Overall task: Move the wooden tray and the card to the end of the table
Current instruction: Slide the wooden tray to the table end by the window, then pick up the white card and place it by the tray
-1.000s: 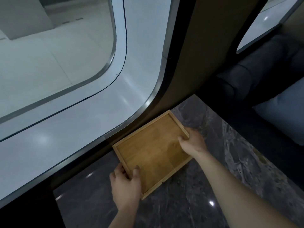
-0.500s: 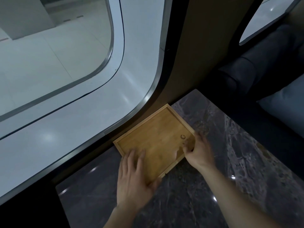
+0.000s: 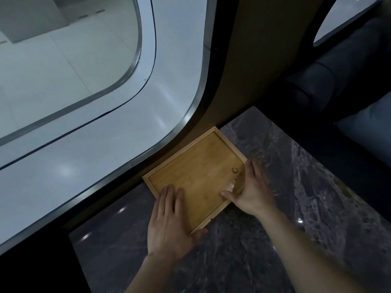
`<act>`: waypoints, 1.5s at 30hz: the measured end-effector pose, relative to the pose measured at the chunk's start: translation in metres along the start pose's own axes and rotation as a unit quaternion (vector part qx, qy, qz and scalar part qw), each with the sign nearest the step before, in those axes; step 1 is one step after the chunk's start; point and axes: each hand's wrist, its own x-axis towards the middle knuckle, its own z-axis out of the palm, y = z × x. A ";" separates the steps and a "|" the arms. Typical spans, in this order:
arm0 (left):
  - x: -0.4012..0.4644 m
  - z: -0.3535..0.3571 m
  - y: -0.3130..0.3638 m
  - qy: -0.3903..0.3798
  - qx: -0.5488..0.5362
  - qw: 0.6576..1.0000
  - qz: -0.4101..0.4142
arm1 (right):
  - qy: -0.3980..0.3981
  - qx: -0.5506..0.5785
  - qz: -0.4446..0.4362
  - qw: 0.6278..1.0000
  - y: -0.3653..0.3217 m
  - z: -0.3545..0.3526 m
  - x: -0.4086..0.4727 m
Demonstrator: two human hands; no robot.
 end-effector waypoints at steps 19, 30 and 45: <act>0.007 -0.032 0.016 0.023 -0.024 0.998 0.044 | 0.034 -0.030 -0.017 0.999 -0.017 -0.013 -0.029; -0.006 -0.083 0.100 0.001 -0.022 0.980 0.200 | 0.087 -0.027 0.045 0.995 0.022 -0.105 -0.129; -0.246 -0.002 0.384 -0.103 -0.017 0.872 0.478 | 0.222 0.081 0.376 0.896 0.268 -0.147 -0.511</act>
